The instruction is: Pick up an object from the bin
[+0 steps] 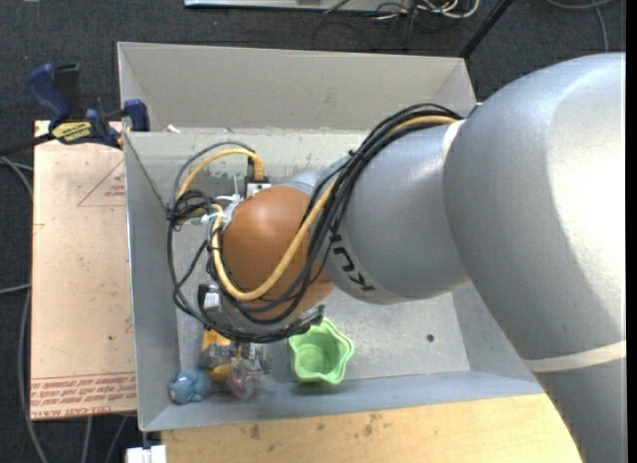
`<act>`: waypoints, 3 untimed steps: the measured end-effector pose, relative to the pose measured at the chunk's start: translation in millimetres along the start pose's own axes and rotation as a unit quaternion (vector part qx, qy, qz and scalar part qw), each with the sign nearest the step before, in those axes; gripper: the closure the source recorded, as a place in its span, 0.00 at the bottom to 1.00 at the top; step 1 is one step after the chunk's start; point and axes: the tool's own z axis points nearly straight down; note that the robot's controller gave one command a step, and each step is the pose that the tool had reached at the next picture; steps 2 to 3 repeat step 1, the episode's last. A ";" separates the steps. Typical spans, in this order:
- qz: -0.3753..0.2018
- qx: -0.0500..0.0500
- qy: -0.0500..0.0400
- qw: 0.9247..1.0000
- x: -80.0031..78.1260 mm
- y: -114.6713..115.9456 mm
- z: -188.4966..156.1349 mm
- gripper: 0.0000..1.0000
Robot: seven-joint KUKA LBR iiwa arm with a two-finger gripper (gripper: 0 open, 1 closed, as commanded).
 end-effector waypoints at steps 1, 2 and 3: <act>0.025 0.004 -0.003 1.000 -2.9 -13.3 -196.6 1.00; 0.025 0.004 -0.003 1.000 -2.9 -13.3 -196.6 1.00; 0.025 0.004 -0.003 1.000 -2.9 -13.3 -196.6 1.00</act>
Offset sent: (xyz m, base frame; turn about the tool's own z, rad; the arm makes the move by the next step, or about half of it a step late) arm 0.0112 -0.0017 0.1922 0.0461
